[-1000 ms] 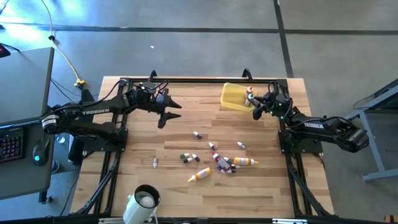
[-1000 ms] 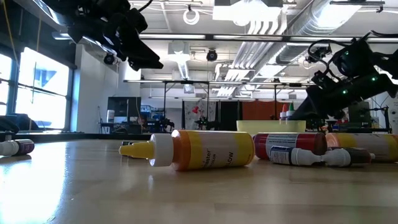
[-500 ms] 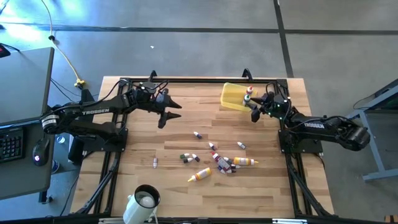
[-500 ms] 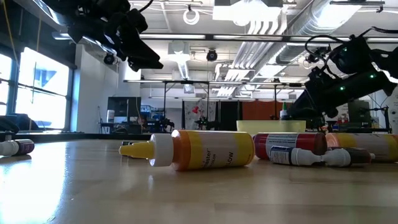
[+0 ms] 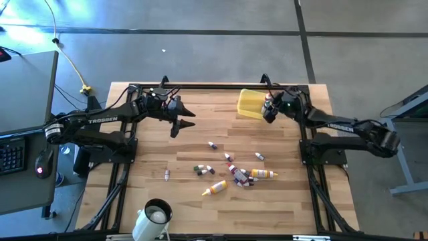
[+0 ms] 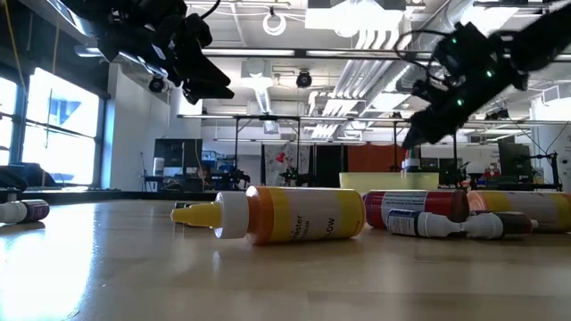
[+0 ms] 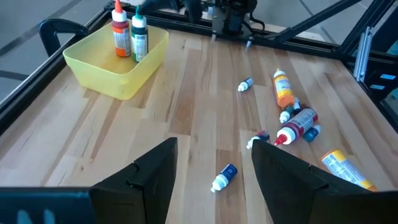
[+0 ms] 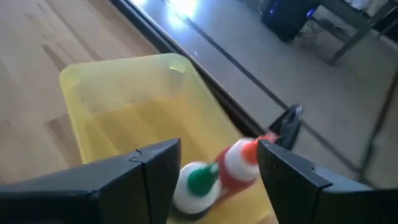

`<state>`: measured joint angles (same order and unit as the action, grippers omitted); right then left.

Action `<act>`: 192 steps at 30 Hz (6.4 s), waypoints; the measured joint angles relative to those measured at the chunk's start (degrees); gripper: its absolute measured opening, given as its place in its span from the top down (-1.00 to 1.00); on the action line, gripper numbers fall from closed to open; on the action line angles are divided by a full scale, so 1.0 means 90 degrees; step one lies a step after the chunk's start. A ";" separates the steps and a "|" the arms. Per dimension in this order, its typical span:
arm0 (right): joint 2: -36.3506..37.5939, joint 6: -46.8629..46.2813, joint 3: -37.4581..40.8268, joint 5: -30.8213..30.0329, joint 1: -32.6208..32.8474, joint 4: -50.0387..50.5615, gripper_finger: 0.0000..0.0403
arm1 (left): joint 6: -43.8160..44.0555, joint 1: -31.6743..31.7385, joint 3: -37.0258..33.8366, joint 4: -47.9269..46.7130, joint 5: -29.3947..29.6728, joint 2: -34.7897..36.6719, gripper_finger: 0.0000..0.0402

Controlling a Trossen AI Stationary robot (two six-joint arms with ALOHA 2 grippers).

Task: Pick & Place food coloring
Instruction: Put the right big yellow food coloring bottle into the yellow bin, then put the big red food coloring bottle into the yellow bin

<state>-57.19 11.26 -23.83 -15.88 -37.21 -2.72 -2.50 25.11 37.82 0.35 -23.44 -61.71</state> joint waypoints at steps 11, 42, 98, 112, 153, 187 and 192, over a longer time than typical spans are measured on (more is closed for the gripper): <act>0.0012 -0.0450 -0.2959 0.1528 0.1728 0.3794 -0.01 | 0.0002 0.0001 0.0000 -0.0007 0.0405 0.0000 -0.03; -0.0228 -0.3414 0.0616 0.1802 0.7041 0.1485 -0.01 | 0.0670 0.0001 0.0000 -0.0050 0.0619 -0.0002 -0.03; -0.0714 0.0043 -0.4713 -0.0708 0.3184 0.7569 0.41 | 0.1002 0.0000 0.0000 -0.0023 0.0738 -0.0005 -0.03; -0.2754 0.1894 -0.4871 -0.0047 0.0868 0.8231 0.41 | 0.1001 0.0001 0.0000 -0.0025 0.0736 -0.0005 -0.03; -0.4109 0.3453 -0.5013 -0.0880 0.0742 0.8359 0.27 | 0.1001 0.0001 0.0000 -0.0030 0.0743 -0.0005 -0.03; -0.0968 0.0224 -0.4529 0.1113 0.1554 0.4939 0.94 | 0.0426 -0.0001 0.0000 0.0434 0.1613 -0.0427 0.20; -0.0713 -0.1638 -0.3857 -0.0204 0.1540 0.4448 0.97 | 0.0265 -0.0032 0.0000 0.1856 0.0785 -0.1104 0.60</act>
<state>-63.60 -3.48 -58.54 -17.72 -23.34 37.31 -0.12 24.83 37.82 17.06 -16.37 -71.65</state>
